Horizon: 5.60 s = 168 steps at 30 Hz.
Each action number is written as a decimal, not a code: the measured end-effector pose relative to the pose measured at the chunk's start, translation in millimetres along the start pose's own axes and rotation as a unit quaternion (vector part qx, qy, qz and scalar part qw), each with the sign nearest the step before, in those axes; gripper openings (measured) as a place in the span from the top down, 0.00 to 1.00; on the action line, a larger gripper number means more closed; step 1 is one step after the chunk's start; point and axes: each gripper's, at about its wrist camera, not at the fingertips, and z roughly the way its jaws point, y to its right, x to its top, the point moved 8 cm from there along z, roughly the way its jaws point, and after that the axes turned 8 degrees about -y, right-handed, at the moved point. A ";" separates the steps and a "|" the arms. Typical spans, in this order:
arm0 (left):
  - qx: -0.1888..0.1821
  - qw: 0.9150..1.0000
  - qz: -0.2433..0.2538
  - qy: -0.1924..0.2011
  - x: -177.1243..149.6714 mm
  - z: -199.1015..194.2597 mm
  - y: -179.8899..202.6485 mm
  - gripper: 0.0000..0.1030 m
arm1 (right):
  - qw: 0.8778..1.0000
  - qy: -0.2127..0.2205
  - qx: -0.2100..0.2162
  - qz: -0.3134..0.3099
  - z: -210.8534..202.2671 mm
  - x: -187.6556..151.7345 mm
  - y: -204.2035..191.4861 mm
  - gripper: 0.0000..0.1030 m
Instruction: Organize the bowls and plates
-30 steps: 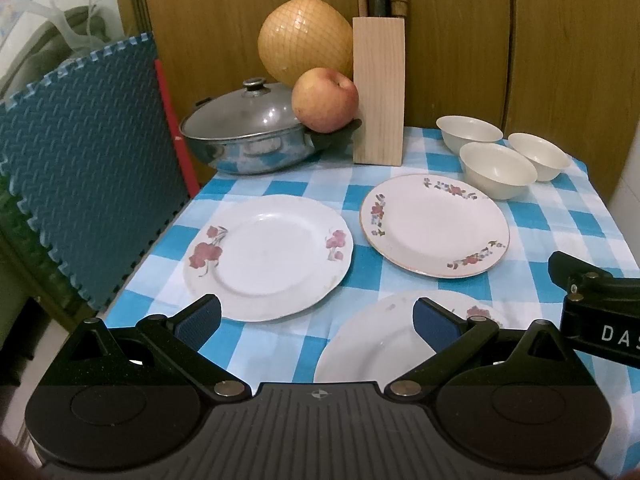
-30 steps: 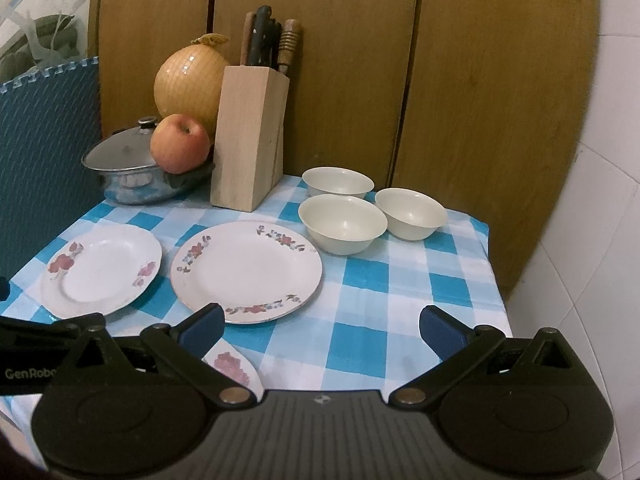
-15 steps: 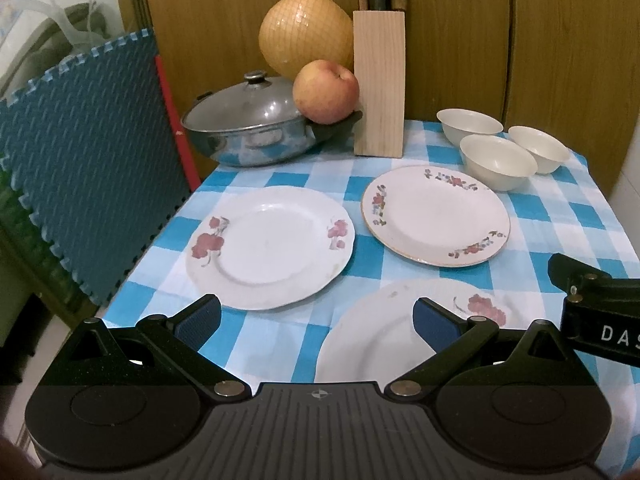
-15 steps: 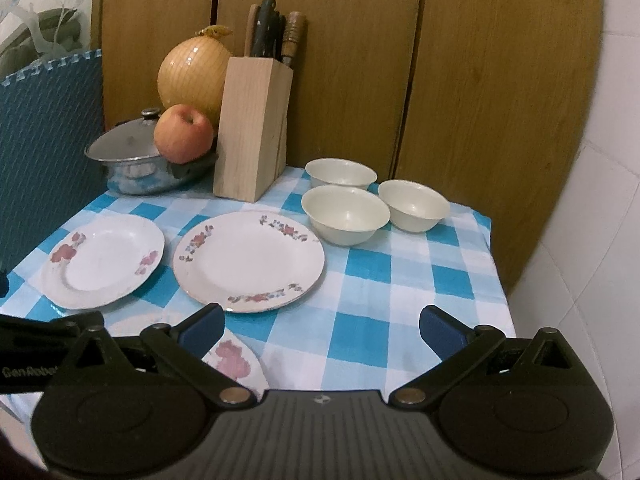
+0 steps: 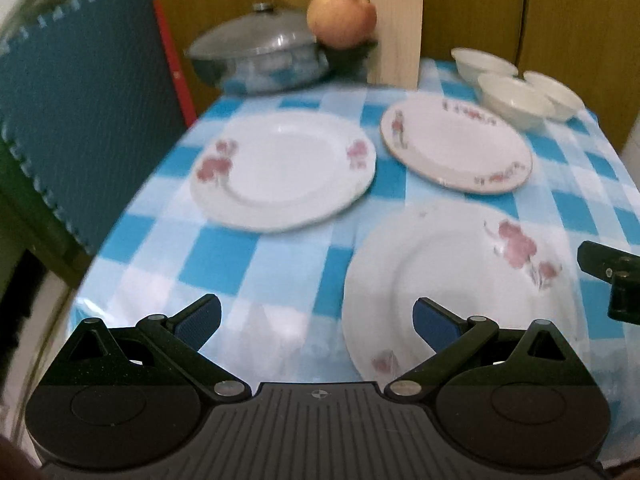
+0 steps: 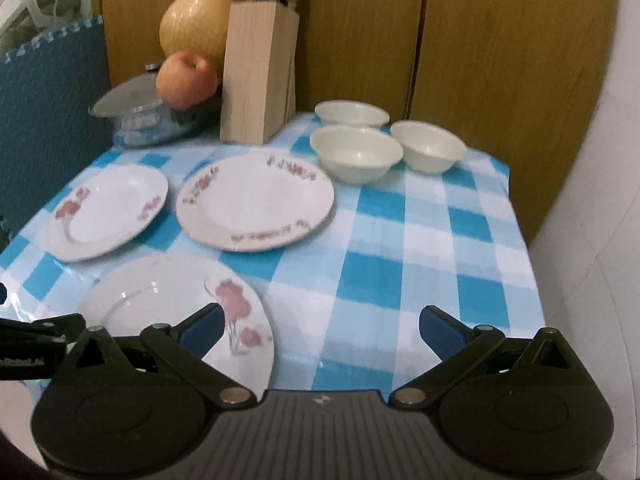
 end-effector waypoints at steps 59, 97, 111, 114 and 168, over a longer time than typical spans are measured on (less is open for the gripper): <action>-0.098 0.995 0.014 -0.017 24.0 2.1 24.3 0.16 | 0.994 -0.055 0.093 0.022 26.9 8.2 -3.9 0.72; -0.120 0.989 0.087 -0.028 187.0 132.9 76.2 0.14 | 0.976 -0.079 0.134 0.152 120.9 91.8 25.4 0.59; -0.135 0.983 0.117 -0.030 182.2 130.1 94.9 0.11 | 0.969 -0.077 0.163 0.169 124.4 93.0 26.1 0.75; -0.139 0.983 0.112 -0.029 182.2 128.1 91.2 0.18 | 0.967 -0.082 0.165 0.175 123.1 90.9 28.9 0.79; -0.135 0.986 0.100 -0.001 175.0 100.7 90.2 0.21 | 0.967 -0.059 0.181 0.171 105.2 90.6 39.4 0.74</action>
